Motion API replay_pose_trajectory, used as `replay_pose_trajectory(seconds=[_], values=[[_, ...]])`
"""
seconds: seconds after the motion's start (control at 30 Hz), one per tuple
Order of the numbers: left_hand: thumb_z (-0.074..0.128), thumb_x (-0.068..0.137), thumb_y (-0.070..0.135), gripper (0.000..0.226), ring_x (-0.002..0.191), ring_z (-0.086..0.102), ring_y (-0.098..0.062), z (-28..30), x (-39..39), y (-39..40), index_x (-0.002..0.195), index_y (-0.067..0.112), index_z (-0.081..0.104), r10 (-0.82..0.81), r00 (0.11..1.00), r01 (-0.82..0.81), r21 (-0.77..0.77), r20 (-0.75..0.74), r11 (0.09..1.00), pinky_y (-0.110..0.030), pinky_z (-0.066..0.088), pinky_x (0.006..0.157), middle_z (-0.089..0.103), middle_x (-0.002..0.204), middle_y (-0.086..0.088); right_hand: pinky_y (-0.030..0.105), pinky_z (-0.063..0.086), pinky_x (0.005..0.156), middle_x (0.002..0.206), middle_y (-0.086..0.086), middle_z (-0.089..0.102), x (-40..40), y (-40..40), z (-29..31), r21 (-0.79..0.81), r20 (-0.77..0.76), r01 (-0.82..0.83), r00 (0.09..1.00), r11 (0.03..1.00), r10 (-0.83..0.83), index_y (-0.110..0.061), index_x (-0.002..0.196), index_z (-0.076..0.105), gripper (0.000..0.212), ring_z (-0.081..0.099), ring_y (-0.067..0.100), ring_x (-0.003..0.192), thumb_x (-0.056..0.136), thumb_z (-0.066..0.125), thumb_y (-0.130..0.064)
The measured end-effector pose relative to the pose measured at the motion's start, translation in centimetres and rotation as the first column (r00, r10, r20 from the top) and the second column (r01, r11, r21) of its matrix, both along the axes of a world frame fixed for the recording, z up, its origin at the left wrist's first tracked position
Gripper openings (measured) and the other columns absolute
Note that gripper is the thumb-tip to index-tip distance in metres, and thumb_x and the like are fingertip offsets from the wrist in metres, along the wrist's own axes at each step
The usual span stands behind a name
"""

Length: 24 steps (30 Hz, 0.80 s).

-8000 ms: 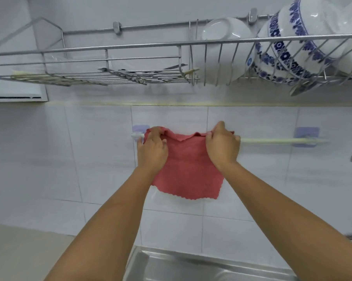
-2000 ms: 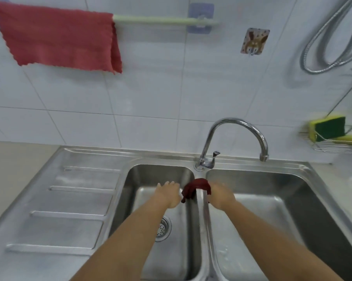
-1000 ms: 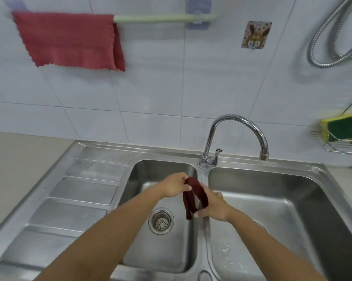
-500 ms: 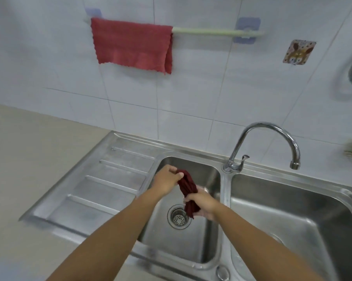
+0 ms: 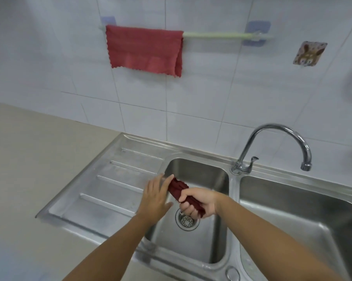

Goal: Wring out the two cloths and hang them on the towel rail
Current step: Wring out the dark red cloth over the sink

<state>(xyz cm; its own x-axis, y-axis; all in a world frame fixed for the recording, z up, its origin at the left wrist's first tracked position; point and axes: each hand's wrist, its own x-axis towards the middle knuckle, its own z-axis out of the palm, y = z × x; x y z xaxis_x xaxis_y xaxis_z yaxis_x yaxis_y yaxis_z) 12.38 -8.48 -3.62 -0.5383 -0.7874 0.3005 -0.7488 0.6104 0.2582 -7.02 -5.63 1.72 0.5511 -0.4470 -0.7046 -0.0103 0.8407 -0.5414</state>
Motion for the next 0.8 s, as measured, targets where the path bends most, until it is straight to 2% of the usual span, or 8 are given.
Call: replay_pose_trajectory(seconds=[0.07, 0.13, 0.27, 0.37, 0.43, 0.6, 0.73, 0.8], values=[[0.076, 0.068, 0.055, 0.093, 0.124, 0.045, -0.026, 0.3, -0.7, -0.6, 0.142, 0.022, 0.029, -0.024, 1.000, 0.024, -0.085, 0.002, 0.996, -0.044, 0.036, 0.106, 0.047, 0.138, -0.010, 0.012, 0.036, 0.037, 0.054, -0.008, 0.047, -0.4, 0.0, 0.3, -0.003, 0.061, -0.080, 0.995, 0.997, 0.080, -0.017, 0.073, 0.046, 0.017, 0.042, 0.003, 0.043, 0.076, 0.063, -0.020], [0.075, 0.069, 0.050, 0.078, 0.118, 0.051, -0.023, 0.6, -1.6, -1.1, 0.132, 0.022, 0.038, -0.079, 0.996, 0.074, -0.115, -0.041, 0.991, -0.038, 0.032, 0.106, 0.055, 0.128, -0.004, 0.012, 0.036, 0.035, 0.052, -0.008, 0.046, -0.8, 0.2, 0.4, 0.010, 0.101, -0.105, 0.989, 0.994, 0.104, -0.018, 0.072, 0.045, 0.017, 0.041, 0.003, 0.041, 0.077, 0.061, -0.022], [0.063, 0.084, 0.029, 0.037, 0.088, 0.064, -0.021, 2.6, -3.4, -1.7, 0.116, 0.021, 0.048, -0.139, 0.989, 0.142, 0.054, -0.056, 0.988, -0.036, 0.052, 0.080, 0.064, 0.107, 0.000, 0.012, 0.031, 0.031, 0.049, -0.008, 0.045, -2.0, 0.7, 0.6, 0.033, 0.097, -0.090, 0.992, 0.995, 0.087, -0.019, 0.071, 0.045, 0.016, 0.039, 0.002, 0.036, 0.083, 0.054, -0.021], [0.057, 0.086, 0.028, 0.017, 0.078, 0.063, -0.018, 3.4, -4.0, -2.0, 0.098, 0.023, 0.046, -0.222, 0.968, 0.207, 0.120, 0.122, 0.971, -0.037, 0.054, 0.070, 0.060, 0.093, 0.004, 0.012, 0.028, 0.030, 0.047, -0.010, 0.044, -2.2, 1.3, 0.8, 0.010, -0.175, -0.164, 0.971, 0.986, 0.163, -0.021, 0.064, 0.048, 0.026, 0.036, 0.002, 0.035, 0.089, 0.050, -0.027], [0.055, 0.088, 0.032, 0.017, 0.076, 0.063, -0.018, 3.5, -4.3, -1.9, 0.096, 0.021, 0.045, -0.270, 0.937, 0.243, 0.140, 0.223, 0.960, -0.033, 0.053, 0.067, 0.062, 0.091, 0.003, 0.014, 0.027, 0.031, 0.049, -0.010, 0.044, -2.1, 1.8, 0.7, -0.058, -0.391, -0.232, 0.900, 0.971, 0.192, -0.023, 0.066, 0.048, 0.025, 0.037, 0.002, 0.036, 0.087, 0.058, -0.031], [0.052, 0.087, 0.043, 0.029, 0.082, 0.066, -0.026, 2.3, -4.7, -1.7, 0.101, 0.017, 0.051, -0.240, 0.873, 0.180, 0.177, 0.424, 0.967, -0.032, 0.047, 0.065, 0.069, 0.090, -0.003, 0.024, 0.035, 0.044, 0.060, 0.003, 0.052, -0.9, 2.2, -0.2, -0.240, -0.810, -0.470, 0.579, 0.849, 0.092, -0.014, 0.071, 0.057, 0.021, 0.046, 0.017, 0.046, 0.075, 0.066, -0.032], [0.052, 0.082, 0.056, 0.041, 0.077, 0.064, -0.024, 1.2, -5.7, -1.2, 0.091, 0.018, 0.064, -0.210, 0.822, 0.019, 0.343, 0.530, 0.939, -0.031, 0.050, 0.069, 0.068, 0.085, -0.002, 0.029, 0.041, 0.059, 0.068, -0.001, 0.055, 0.3, 2.5, -1.8, -0.133, -0.987, -0.747, 0.162, 0.651, -0.016, -0.015, 0.082, 0.059, 0.022, 0.057, 0.022, 0.068, 0.087, 0.049, -0.034], [0.057, 0.077, 0.061, 0.045, 0.078, 0.063, -0.022, 0.9, -6.0, -1.2, 0.087, 0.018, 0.066, -0.211, 0.816, -0.067, 0.450, 0.538, 0.891, -0.030, 0.048, 0.069, 0.067, 0.083, 0.000, 0.030, 0.040, 0.061, 0.070, -0.001, 0.053, 0.6, 2.7, -2.6, -0.064, -0.995, -0.831, 0.014, 0.552, -0.094, -0.016, 0.085, 0.057, 0.019, 0.055, 0.023, 0.070, 0.091, 0.046, -0.029]])
